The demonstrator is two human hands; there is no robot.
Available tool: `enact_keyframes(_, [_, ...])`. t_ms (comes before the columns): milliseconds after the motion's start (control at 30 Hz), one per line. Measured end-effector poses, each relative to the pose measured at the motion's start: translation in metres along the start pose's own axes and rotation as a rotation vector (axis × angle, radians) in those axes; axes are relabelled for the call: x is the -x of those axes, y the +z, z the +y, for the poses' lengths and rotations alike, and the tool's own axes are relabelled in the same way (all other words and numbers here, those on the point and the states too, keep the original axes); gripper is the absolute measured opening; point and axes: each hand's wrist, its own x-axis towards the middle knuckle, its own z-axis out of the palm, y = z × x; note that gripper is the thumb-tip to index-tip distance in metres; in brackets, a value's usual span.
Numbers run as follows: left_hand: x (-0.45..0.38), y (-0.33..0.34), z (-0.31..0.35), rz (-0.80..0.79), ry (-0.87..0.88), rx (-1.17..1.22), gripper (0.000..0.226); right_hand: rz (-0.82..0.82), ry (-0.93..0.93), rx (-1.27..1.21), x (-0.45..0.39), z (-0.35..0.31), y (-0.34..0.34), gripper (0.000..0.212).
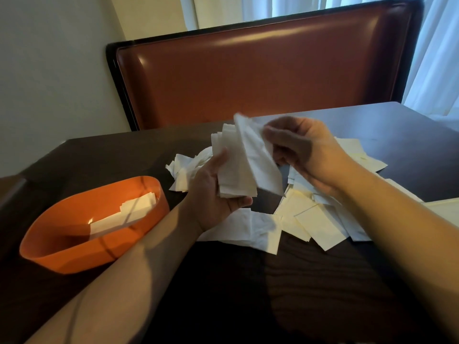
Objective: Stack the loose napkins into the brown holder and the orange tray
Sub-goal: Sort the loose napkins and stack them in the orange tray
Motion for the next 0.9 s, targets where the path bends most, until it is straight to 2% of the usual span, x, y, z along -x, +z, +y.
enact_keyframes(67, [-0.004, -0.003, 0.0, -0.039, -0.063, 0.139, 0.049, 0.102, -0.07, 0.267, -0.003, 0.01, 0.002, 0.004])
enact_keyframes(100, [-0.003, -0.003, 0.002, -0.036, -0.081, 0.14, 0.057, 0.141, -0.087, 0.325, -0.004, 0.013, 0.005, 0.003])
enact_keyframes(200, [-0.003, -0.003, 0.0, -0.169, -0.135, 0.095, 0.069, 0.235, -0.134, 0.436, -0.006, 0.02, 0.011, 0.007])
enact_keyframes(267, [-0.001, -0.004, -0.001, -0.203, -0.143, 0.085, 0.076, 0.273, -0.15, 0.481, -0.005, 0.021, 0.014, 0.005])
enact_keyframes(533, [-0.003, -0.005, -0.002, -0.231, -0.131, 0.075, 0.068, 0.354, -0.182, 0.568, -0.008, 0.027, 0.011, 0.004])
enact_keyframes(733, [-0.005, -0.005, -0.002, -0.269, -0.154, 0.095, 0.073, 0.29, -0.204, 0.572, -0.008, 0.027, 0.007, 0.023])
enact_keyframes(900, [-0.005, -0.004, -0.002, -0.268, -0.175, 0.095, 0.072, 0.34, -0.216, 0.677, -0.009, 0.027, 0.004, 0.008])
